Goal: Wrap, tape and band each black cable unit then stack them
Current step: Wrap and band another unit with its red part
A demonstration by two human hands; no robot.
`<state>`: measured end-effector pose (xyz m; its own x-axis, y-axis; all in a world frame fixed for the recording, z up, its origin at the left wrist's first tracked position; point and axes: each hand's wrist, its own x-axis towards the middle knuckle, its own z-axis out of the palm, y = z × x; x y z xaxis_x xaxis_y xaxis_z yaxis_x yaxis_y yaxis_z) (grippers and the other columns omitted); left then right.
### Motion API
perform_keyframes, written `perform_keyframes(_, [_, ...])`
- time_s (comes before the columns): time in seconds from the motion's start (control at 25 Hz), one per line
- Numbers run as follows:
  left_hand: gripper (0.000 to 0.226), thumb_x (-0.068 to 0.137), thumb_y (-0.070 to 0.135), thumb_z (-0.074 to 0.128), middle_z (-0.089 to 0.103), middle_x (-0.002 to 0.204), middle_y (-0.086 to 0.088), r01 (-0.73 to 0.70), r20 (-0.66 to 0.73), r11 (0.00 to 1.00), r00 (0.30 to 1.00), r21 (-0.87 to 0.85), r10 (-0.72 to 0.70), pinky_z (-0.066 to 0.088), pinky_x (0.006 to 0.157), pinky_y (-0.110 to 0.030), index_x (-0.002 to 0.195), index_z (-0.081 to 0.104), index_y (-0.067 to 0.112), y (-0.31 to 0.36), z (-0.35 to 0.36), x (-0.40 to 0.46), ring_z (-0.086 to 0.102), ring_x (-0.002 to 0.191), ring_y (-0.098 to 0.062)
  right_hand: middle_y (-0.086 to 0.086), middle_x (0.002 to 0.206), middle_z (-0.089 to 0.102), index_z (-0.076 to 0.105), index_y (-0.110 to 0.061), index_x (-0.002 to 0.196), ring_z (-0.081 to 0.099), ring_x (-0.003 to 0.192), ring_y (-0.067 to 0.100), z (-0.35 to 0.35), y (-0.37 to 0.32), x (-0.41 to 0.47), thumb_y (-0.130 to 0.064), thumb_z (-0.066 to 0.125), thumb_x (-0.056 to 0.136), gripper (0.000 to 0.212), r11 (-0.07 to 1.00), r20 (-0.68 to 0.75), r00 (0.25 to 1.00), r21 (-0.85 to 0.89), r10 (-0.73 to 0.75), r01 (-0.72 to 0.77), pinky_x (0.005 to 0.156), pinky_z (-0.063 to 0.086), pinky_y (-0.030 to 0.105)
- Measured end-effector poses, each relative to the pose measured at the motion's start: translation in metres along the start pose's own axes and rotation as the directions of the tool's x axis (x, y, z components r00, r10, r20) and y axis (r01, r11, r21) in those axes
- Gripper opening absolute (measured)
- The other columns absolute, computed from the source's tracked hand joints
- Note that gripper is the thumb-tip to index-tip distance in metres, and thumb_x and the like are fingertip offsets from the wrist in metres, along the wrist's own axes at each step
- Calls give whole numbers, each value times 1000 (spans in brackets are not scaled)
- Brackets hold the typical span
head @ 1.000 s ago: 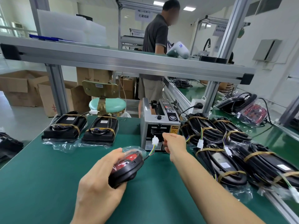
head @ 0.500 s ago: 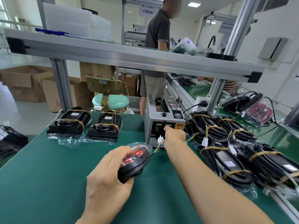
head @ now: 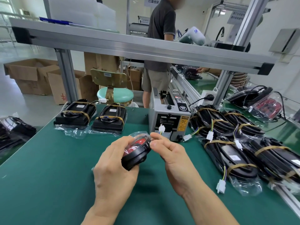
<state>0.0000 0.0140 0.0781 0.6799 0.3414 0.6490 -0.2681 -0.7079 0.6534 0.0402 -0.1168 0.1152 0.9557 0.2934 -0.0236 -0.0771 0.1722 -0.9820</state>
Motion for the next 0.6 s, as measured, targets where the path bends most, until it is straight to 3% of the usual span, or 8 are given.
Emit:
perform_keyframes(0.16, [61, 52, -8, 84, 68, 104, 1, -23, -22, 1000, 999, 14, 23, 47, 81, -33, 108, 67, 9, 0, 2, -2, 66, 90, -23, -11, 124, 62, 75, -19, 63, 56, 106, -13, 3, -1, -3, -11, 65, 83, 24, 1000, -14, 1000, -10, 1, -1, 94, 35, 18])
perform_keyframes(0.4, [59, 53, -7, 85, 68, 105, -1, -30, -37, 999, 999, 33, 31, 47, 83, -32, 107, 67, 9, -1, 5, -3, 67, 91, -24, -11, 122, 61, 73, -18, 62, 57, 94, -17, 3, -1, -1, -9, 67, 83, 23, 998, -34, 999, -65, 3, -5, 82, 35, 16])
perform_keyframes(0.6, [60, 52, -7, 84, 68, 104, 0, -41, -50, 998, 998, 36, 43, 47, 82, -32, 107, 67, 9, -2, 6, -3, 66, 90, -24, -7, 119, 61, 73, -16, 64, 57, 90, -19, 6, -2, -1, -8, 69, 81, 19, 993, -68, 997, -117, -42, 33, 73, 37, 2])
